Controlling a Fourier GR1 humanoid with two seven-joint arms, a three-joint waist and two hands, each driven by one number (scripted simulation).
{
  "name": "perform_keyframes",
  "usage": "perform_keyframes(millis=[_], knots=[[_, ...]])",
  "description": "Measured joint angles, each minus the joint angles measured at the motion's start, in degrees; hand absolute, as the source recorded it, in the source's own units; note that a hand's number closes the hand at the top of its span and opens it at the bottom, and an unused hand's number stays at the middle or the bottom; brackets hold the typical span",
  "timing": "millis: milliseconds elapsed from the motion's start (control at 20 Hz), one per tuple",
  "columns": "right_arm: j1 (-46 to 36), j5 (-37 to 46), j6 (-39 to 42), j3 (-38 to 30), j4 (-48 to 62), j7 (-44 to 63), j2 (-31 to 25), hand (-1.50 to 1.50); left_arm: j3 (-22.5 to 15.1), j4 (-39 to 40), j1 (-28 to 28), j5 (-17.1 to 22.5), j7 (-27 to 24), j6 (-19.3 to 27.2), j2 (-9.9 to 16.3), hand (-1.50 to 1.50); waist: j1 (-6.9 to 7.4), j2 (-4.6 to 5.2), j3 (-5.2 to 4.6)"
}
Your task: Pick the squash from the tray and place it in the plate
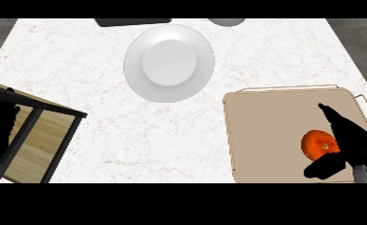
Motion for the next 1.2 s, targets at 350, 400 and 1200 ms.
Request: perform_keyframes(millis=[350, 400, 1200], knots=[[1.3, 1.2, -1.6, -0.4, 2.5, -2.3, 0.2, 1.50, -2.7, 1.4, -2.9, 0.1, 0.8, -2.1, -0.6, 0.00, 0.87, -0.37, 0.02], [1.2, 1.7, -2.0, -0.5, 3.0, -3.0, -0.1, 1.50, -3.0, 1.6, -3.4, 0.2, 0.8, -2.4, -0.8, 0.00, 1.07, -0.38, 0.04], [-6.0, 7.2, -6.5, 0.9, 6.4, -16.1, -1.7, 1.50, -6.8, 3.5, -10.2, 0.5, 1.9, -5.5, -2.9, 0.00, 5.01, 0.45, -0.07]])
